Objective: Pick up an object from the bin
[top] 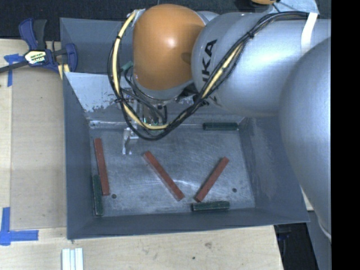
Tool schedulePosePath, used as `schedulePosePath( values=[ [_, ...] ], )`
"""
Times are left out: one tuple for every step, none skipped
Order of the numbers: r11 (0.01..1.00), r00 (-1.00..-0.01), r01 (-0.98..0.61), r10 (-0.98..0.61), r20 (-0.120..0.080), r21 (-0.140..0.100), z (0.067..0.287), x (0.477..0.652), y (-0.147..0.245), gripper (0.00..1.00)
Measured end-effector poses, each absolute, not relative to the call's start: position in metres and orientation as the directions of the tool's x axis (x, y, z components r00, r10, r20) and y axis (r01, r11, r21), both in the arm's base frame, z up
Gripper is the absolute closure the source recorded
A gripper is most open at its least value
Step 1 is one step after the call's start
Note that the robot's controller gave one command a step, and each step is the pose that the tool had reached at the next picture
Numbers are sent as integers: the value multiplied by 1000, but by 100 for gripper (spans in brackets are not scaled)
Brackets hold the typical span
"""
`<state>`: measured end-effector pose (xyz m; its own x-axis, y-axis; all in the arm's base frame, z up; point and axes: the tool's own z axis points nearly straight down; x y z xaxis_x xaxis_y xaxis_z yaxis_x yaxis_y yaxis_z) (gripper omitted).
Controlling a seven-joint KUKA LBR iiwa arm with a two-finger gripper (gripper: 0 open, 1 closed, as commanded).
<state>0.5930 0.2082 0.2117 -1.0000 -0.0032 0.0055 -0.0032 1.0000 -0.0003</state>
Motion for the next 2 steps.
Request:
schedulePosePath(
  values=[
    [1000,-1000,1,1,-3,1,217,595,207,100],
    [1000,-1000,2,2,-3,1,217,595,207,100]
  ],
)
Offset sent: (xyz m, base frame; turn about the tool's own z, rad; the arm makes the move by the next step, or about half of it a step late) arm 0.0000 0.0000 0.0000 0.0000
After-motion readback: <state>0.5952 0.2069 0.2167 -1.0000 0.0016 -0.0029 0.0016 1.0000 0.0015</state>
